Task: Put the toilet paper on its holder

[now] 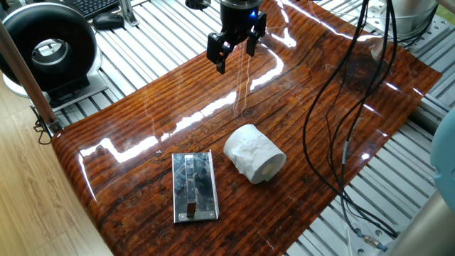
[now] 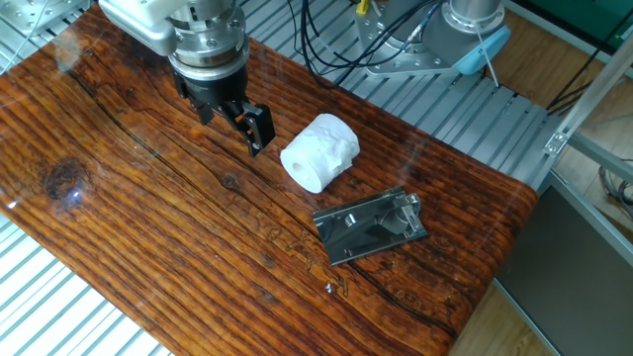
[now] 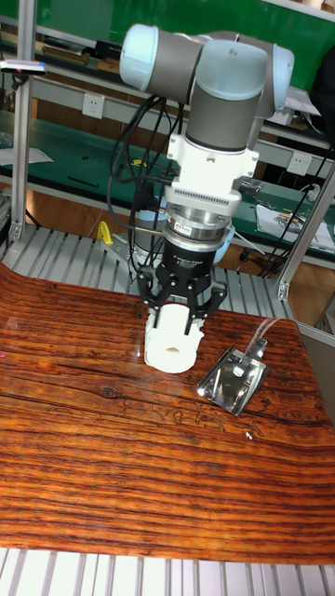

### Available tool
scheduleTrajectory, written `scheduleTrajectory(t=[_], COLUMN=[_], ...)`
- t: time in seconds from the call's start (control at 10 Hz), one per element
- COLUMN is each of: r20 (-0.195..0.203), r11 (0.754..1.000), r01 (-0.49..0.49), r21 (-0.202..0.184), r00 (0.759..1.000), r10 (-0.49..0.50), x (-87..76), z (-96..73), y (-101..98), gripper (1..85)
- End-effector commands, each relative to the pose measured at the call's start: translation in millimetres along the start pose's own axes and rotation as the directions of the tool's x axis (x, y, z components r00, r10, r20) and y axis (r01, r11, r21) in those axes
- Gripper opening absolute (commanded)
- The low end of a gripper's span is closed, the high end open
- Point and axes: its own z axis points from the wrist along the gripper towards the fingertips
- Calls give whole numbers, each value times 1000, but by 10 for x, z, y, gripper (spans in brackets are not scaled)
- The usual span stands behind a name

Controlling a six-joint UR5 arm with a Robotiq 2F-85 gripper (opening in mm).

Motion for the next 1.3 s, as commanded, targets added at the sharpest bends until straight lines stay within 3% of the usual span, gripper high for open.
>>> scheduleTrajectory(t=[0.0,0.9,1.0,1.2], r20=[-5,7,22,39], r11=[993,994,998,999], r01=[-105,-96,-61,-41], r21=[-55,-44,-11,-10], r00=[994,995,998,998], r10=[105,96,62,42], x=[-1,-26,-33,-56], z=[-6,9,41,77], y=[154,139,45,34], gripper=[10,10,60,193])
